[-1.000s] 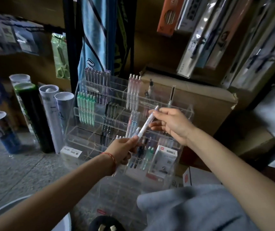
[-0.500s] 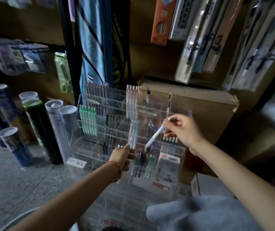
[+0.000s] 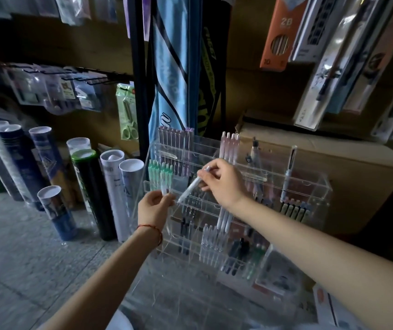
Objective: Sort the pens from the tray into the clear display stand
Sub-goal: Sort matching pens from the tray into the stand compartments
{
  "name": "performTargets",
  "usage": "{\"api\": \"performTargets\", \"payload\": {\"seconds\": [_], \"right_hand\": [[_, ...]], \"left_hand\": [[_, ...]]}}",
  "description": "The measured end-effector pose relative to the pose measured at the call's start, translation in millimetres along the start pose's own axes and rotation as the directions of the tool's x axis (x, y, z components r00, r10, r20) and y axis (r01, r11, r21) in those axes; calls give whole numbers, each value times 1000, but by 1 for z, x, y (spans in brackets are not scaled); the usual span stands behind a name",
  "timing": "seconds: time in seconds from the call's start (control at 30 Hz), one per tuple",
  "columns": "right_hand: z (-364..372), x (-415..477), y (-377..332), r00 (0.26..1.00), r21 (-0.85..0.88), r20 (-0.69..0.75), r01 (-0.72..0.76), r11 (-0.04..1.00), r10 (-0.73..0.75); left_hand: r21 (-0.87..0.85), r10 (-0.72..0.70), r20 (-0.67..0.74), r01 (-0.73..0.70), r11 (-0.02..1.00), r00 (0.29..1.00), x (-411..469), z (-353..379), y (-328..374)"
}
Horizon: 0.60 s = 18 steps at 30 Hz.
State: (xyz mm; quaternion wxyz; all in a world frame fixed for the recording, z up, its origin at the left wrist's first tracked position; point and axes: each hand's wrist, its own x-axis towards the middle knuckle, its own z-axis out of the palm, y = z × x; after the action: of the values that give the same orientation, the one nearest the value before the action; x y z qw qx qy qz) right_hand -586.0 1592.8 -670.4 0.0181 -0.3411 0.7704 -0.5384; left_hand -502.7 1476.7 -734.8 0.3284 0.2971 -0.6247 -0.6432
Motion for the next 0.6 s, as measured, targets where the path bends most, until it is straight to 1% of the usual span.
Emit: {"api": "performTargets", "payload": {"seconds": [0.03, 0.1, 0.17, 0.23, 0.3, 0.4, 0.47, 0.53, 0.6], "right_hand": [[9, 3, 0, 1000, -44, 15, 8, 999, -7], [27, 4, 4, 996, -149, 92, 15, 989, -2], [43, 5, 14, 986, -203, 168, 19, 979, 16], [55, 7, 25, 975, -240, 216, -3, 971, 57], [66, 10, 33, 963, -261, 251, -34, 965, 102], [78, 13, 40, 947, -277, 285, -65, 959, 146], [84, 12, 45, 933, -335, 316, -62, 940, 174], [88, 10, 50, 920, -357, 340, -64, 932, 194], [91, 10, 52, 930, -317, 326, -61, 946, 170]], "left_hand": [[4, 26, -26, -26, 1000, 999, 4, -3, -5], [23, 56, -33, -55, 998, 998, 10, -10, -14], [81, 87, 14, -88, 993, 996, 13, -17, -22], [174, 106, 76, -118, 978, 991, 16, -25, -29], [246, 103, 133, -134, 960, 986, 19, -34, -35], [269, 79, 210, -136, 954, 974, 23, -42, -46], [304, 69, 252, -146, 941, 965, 24, -41, -51], [321, 63, 269, -151, 935, 961, 25, -39, -55], [315, 48, 244, -126, 941, 968, 27, -40, -58]]}}
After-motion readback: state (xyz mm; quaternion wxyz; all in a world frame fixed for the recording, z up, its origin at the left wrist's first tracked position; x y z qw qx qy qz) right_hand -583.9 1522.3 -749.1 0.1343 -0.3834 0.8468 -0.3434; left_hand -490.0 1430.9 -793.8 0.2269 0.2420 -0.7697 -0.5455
